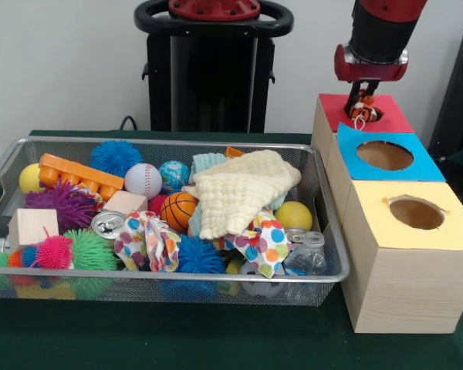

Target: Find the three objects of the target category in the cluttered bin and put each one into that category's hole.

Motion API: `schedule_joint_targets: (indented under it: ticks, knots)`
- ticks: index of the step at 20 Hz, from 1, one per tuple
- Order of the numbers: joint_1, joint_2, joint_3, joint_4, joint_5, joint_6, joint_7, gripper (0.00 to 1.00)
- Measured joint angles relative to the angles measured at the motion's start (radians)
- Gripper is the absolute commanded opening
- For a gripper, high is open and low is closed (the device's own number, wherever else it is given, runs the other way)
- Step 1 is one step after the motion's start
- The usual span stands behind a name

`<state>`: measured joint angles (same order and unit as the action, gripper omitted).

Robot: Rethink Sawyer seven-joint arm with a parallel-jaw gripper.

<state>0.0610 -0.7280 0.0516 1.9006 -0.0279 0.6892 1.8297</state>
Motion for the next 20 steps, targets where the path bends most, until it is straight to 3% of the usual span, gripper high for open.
schedule_joint_targets:
  ticks: [11,20]
  knots:
    - [0.011,0.056,-0.013,-0.086,0.023,0.131,0.000,0.00]
    - [0.011,0.086,-0.013,-0.112,0.029,0.151,0.000,0.00]
